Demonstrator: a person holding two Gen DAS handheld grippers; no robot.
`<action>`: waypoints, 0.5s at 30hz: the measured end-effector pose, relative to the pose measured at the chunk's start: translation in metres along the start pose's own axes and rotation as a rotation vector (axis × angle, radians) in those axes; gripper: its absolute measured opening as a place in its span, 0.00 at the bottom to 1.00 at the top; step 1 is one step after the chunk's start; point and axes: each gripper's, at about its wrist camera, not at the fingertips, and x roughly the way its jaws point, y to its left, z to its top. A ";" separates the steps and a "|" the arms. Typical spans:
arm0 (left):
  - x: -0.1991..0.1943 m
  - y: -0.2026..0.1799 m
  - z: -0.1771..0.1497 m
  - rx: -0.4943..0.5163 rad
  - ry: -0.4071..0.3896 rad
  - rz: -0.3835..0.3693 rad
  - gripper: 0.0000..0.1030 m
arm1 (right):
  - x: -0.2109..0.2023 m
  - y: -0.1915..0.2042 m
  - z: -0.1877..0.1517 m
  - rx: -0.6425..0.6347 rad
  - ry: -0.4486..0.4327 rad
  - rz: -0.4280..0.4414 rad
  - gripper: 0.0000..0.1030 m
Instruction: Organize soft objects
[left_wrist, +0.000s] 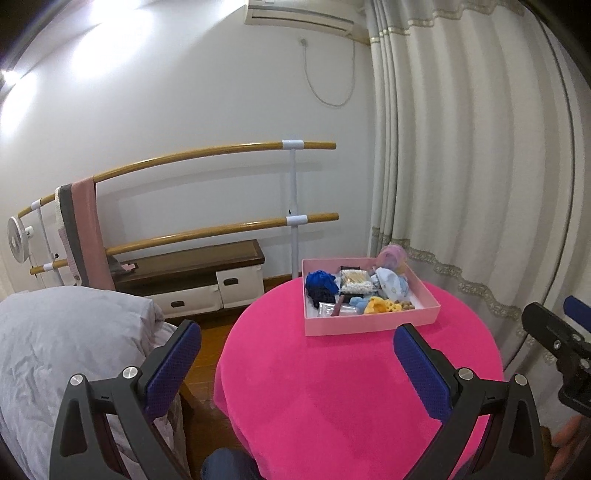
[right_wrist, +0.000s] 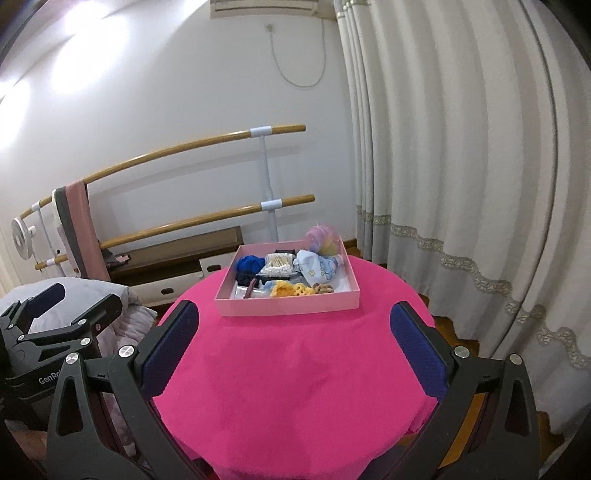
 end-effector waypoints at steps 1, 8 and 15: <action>-0.006 0.001 -0.001 0.000 -0.004 0.001 1.00 | -0.004 0.001 -0.002 0.001 -0.005 -0.006 1.00; -0.028 0.005 -0.003 -0.012 -0.011 -0.007 1.00 | -0.014 0.000 -0.010 0.009 -0.009 -0.011 1.00; -0.033 0.007 -0.004 -0.011 -0.016 -0.010 1.00 | -0.014 -0.001 -0.010 0.002 -0.007 -0.018 1.00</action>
